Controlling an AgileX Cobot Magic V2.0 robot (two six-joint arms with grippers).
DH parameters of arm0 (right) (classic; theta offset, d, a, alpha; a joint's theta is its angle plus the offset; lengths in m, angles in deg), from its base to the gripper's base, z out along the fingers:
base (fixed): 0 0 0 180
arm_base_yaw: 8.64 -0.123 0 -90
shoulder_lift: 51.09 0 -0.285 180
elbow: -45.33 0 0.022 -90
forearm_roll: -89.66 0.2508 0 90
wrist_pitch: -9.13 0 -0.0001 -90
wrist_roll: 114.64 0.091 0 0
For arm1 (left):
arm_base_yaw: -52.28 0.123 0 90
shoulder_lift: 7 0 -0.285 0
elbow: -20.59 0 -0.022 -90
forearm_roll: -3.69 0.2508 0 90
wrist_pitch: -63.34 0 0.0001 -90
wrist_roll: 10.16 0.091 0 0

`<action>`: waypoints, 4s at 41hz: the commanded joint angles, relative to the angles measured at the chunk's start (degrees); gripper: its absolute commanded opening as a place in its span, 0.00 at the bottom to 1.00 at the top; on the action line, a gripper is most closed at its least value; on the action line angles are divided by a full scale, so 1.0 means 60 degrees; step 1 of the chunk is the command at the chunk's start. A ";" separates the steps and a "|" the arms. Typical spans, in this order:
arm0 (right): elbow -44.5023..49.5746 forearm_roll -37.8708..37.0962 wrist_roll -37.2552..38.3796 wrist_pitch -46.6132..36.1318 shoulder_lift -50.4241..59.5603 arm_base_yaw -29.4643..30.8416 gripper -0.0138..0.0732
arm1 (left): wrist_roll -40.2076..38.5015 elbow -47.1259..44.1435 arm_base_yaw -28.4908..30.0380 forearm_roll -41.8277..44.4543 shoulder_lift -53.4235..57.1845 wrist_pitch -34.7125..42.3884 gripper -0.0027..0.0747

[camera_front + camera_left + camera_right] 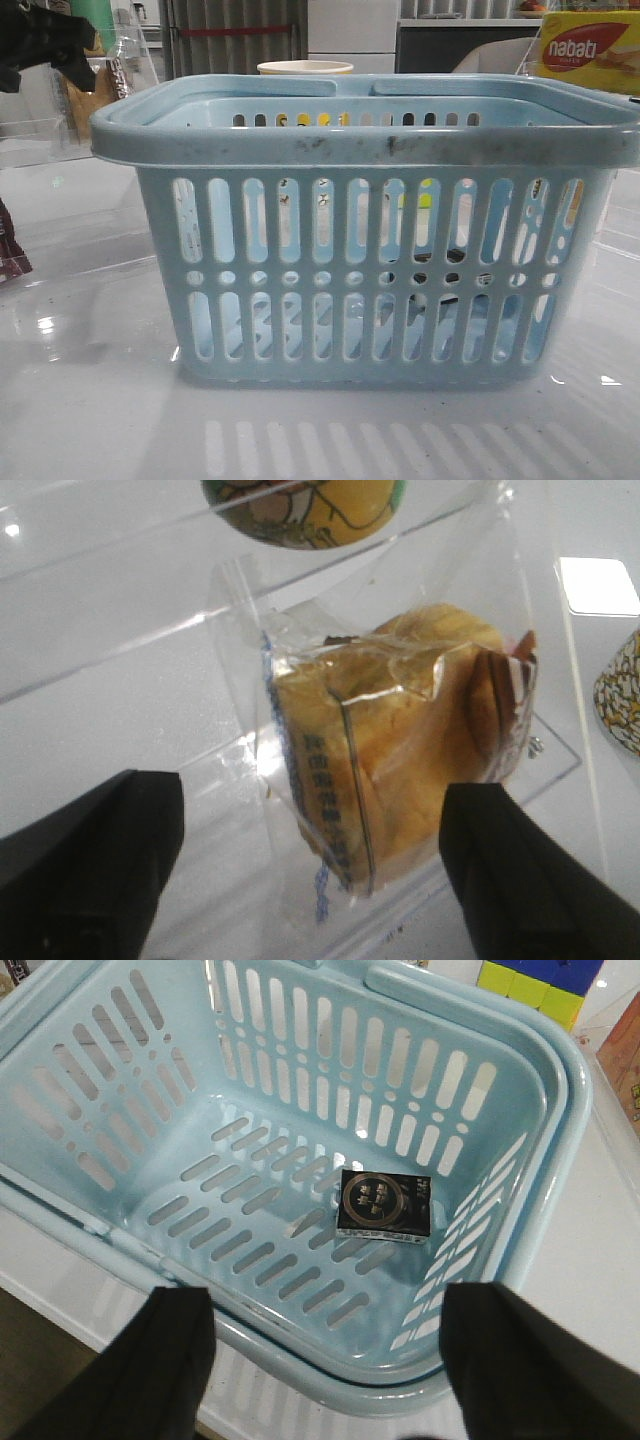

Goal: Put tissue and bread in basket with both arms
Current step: 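Reach the left gripper to the bagged bread on the upper shelf and grasp, then carry the bagged bread over the basket and open the left gripper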

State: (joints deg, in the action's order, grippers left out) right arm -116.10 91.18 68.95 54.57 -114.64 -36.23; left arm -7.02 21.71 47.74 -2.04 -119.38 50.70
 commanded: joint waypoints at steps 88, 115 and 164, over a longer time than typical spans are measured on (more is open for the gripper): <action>-0.0232 -0.0084 -0.0069 -0.0590 0.0170 0.0002 0.82 | 0.3436 0.0129 -0.4459 -0.1843 0.2639 -0.2873 0.15; -0.0232 -0.0084 -0.0069 -0.0602 0.0170 0.0002 0.82 | 0.3436 0.0981 -0.4459 -0.2474 0.3417 -0.5024 0.68; 0.1096 -0.0528 -0.0060 -0.0382 0.1692 0.0030 0.82 | 0.0340 -0.3751 -0.4459 0.0955 0.9602 -0.6197 0.55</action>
State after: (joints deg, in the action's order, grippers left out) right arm -110.57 88.96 68.95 57.56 -108.21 -36.23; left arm -3.87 -2.34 21.46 3.69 -62.33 9.92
